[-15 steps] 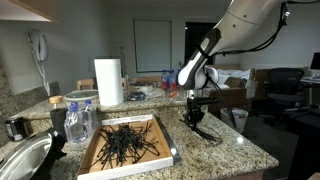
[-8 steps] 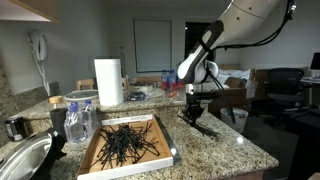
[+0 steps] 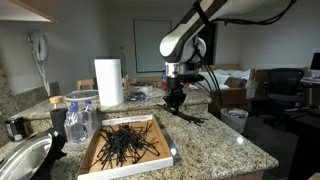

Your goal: Put the black objects into the box

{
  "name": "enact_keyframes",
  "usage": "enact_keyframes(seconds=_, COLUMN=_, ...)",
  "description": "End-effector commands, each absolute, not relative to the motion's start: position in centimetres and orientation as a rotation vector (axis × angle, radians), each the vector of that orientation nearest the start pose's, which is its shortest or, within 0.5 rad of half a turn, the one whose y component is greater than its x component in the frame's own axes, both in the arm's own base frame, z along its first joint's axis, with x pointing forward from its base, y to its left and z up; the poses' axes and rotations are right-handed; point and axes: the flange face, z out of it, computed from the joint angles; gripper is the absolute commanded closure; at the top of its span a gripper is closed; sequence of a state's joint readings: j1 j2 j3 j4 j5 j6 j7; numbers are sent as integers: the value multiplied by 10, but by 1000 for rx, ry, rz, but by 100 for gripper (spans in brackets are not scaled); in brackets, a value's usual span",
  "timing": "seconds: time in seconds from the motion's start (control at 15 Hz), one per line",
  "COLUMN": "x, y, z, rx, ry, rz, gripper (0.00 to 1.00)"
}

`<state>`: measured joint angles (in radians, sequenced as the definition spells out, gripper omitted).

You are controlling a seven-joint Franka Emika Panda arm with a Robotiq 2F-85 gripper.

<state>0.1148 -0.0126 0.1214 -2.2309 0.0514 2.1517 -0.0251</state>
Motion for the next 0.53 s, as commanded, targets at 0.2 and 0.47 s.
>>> enact_keyframes(seconds=0.2, x=546, y=195, z=385, rx=-3156, ry=-596, rz=-27, gripper=92)
enact_keyframes(seconds=0.47, x=591, y=228, z=361, rx=-3187, ry=-693, rz=1, gripper=92)
